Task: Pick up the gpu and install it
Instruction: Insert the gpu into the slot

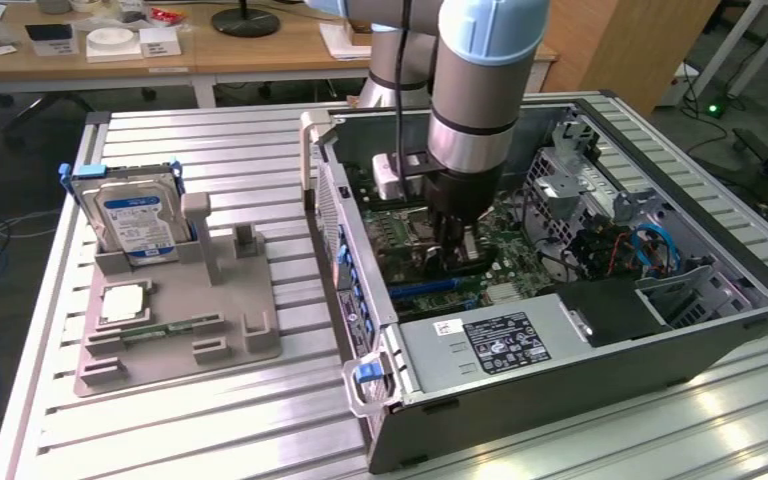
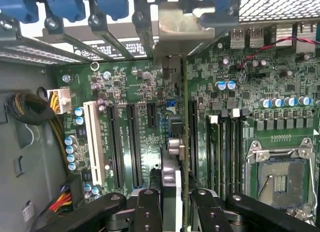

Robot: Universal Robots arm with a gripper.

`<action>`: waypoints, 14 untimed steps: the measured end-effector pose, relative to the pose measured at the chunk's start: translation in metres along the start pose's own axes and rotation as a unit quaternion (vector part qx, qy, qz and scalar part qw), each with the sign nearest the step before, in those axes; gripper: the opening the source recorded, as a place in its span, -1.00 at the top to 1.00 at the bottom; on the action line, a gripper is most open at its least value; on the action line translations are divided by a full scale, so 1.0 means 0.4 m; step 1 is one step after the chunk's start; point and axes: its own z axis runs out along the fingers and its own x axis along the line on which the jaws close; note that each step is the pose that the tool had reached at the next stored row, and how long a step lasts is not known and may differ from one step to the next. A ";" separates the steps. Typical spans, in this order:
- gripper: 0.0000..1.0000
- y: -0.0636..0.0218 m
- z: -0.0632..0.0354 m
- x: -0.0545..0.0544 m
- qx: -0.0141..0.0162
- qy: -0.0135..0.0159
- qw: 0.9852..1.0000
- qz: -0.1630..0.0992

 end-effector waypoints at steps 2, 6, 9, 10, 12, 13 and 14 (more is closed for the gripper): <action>0.44 0.005 0.002 0.001 0.000 0.000 1.000 0.000; 0.44 0.007 0.007 0.003 0.000 0.000 1.000 0.001; 0.44 0.011 0.009 0.003 0.000 0.000 1.000 0.002; 0.44 0.013 0.009 0.003 0.000 0.000 1.000 0.002; 0.44 0.015 0.011 0.003 0.000 0.000 1.000 0.002; 0.44 0.015 0.012 0.004 0.000 0.000 1.000 0.002; 0.44 0.016 0.014 0.004 0.000 0.000 1.000 0.002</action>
